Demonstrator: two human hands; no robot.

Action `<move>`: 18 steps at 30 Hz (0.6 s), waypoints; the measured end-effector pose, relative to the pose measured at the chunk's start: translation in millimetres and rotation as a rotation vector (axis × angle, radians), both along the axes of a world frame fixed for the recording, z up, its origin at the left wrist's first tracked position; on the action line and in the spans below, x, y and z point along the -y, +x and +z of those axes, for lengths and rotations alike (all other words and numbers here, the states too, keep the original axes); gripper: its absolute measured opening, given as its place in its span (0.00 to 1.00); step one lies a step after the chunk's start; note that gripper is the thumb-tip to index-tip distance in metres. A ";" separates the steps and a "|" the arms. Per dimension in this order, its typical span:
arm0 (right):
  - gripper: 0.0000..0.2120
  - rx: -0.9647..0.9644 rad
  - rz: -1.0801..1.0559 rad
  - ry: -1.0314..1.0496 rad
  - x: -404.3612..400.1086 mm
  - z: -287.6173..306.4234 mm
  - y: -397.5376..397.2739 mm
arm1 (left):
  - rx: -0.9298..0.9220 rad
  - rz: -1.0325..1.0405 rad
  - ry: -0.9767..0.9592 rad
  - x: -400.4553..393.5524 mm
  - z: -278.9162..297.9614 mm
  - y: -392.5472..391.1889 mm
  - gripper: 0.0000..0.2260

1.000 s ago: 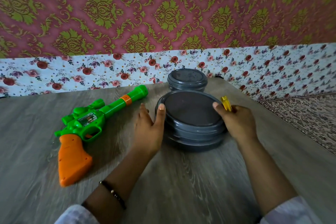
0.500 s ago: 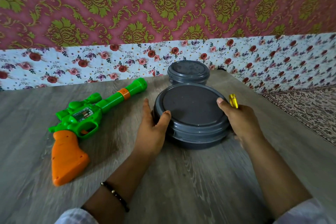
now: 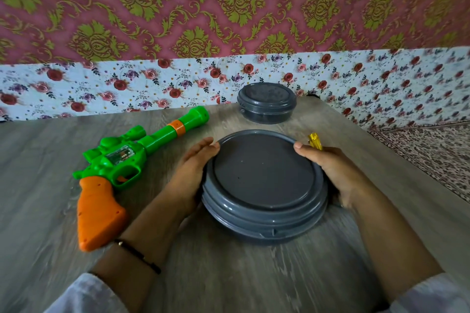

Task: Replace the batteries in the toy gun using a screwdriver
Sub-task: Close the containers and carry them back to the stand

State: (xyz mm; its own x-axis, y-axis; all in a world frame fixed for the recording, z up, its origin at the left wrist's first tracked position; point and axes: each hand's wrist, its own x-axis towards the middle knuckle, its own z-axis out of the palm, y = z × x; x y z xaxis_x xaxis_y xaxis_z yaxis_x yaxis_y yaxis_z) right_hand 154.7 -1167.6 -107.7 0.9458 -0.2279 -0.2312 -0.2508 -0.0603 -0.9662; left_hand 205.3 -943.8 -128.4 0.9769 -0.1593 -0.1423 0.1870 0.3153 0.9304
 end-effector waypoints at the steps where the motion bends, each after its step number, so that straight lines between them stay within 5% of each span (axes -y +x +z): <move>1: 0.16 0.000 -0.003 0.009 -0.3 0.0 0.3 | -0.003 0.027 0.005 -0.3 -0.5 1.7 0.13; 11: 0.16 0.014 -0.051 0.089 -6.6 -0.8 1.1 | -0.031 0.027 -0.068 -0.7 0.8 -3.1 0.17; 18: 0.15 0.195 -0.140 0.104 -11.4 1.1 0.6 | -0.009 -0.122 -0.063 -6.1 5.9 -7.6 0.19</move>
